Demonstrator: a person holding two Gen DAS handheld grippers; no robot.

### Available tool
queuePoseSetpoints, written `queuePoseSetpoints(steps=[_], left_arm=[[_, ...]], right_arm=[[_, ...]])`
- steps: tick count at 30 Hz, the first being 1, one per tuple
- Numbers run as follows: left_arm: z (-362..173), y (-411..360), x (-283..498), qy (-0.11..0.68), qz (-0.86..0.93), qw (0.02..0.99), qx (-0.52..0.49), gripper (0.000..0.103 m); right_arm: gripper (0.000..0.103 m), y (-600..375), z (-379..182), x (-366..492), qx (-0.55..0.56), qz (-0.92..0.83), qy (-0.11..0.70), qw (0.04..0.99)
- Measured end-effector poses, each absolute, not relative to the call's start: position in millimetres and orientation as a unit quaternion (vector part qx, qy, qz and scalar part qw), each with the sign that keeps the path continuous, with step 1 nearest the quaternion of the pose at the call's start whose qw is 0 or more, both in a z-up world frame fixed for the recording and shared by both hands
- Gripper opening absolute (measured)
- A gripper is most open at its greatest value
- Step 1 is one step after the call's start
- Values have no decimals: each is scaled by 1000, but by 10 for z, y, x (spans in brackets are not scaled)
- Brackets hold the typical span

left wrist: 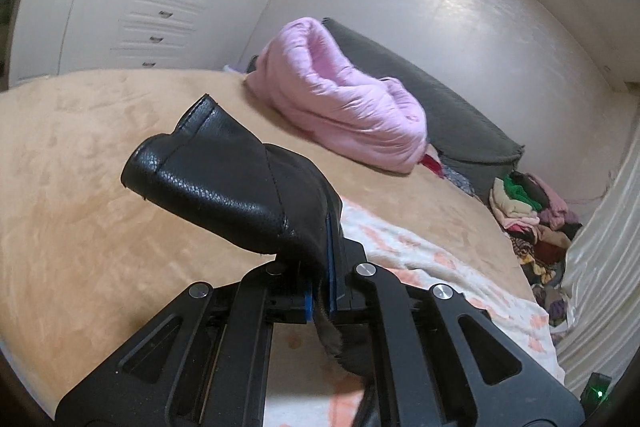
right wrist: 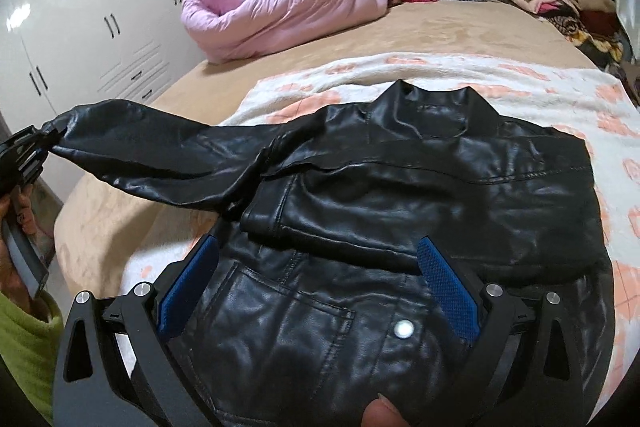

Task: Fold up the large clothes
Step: 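Lift the sleeve with the left tool, carry it across the jacket body, release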

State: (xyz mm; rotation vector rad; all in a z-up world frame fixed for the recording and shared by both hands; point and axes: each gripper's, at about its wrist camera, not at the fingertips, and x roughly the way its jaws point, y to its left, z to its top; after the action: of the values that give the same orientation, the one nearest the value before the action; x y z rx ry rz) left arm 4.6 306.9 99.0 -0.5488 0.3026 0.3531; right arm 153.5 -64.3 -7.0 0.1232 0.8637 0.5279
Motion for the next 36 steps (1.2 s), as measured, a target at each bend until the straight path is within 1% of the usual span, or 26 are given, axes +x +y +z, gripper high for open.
queuePoseSetpoints(steps=[9, 16, 24, 36], left_arm=[[1228, 2525, 196, 145, 124, 955, -226, 0], [1272, 2030, 375, 160, 92, 966, -181, 0], [1167, 1485, 593, 182, 55, 974, -124, 0], [801, 664, 985, 235, -13, 970, -65, 0]], right_arm=[[99, -1012, 13, 1482, 84, 235, 405, 879], [99, -1411, 80, 1499, 113, 211, 392, 888], [99, -1875, 104, 1465, 152, 190, 377, 894], [99, -2597, 62, 1436, 204, 131, 364, 900]])
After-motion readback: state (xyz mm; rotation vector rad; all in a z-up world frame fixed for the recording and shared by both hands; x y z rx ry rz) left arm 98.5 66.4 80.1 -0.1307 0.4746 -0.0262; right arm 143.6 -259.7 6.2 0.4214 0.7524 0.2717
